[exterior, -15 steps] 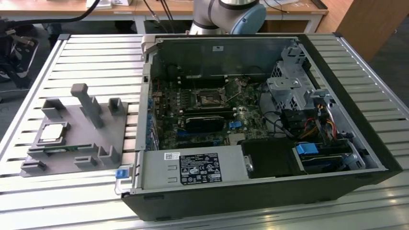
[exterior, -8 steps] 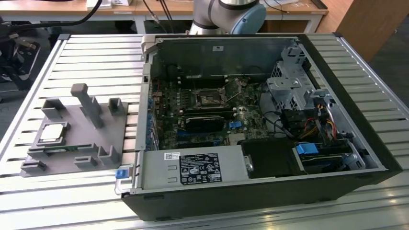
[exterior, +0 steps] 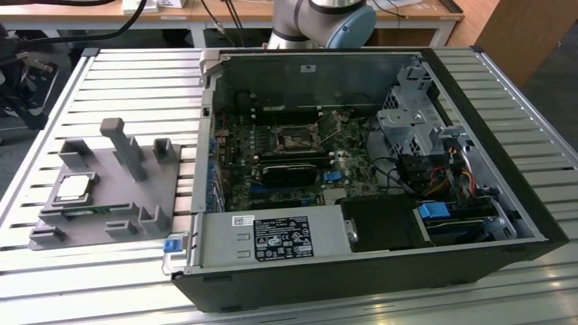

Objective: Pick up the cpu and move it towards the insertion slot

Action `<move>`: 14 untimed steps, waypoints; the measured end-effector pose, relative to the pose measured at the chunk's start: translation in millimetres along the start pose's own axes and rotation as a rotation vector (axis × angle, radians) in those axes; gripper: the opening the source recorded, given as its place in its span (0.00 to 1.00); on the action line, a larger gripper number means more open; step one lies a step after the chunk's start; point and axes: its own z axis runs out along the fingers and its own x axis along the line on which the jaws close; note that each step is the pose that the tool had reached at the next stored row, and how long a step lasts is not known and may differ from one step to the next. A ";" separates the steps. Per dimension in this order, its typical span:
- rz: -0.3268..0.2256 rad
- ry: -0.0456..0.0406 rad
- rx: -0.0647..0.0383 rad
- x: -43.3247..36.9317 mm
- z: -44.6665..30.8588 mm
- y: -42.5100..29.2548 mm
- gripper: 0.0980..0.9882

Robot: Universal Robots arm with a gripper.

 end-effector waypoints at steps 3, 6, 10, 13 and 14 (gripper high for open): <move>0.000 0.0001 0.000 0.0 1.3 -0.1 0.01; 0.000 0.0002 0.000 0.0 2.6 -0.1 0.01; 0.000 0.0002 0.000 0.0 4.2 -0.2 0.01; 0.000 0.0002 0.000 0.0 5.3 -0.2 0.01; 0.000 0.0002 0.000 0.0 5.7 -0.2 0.01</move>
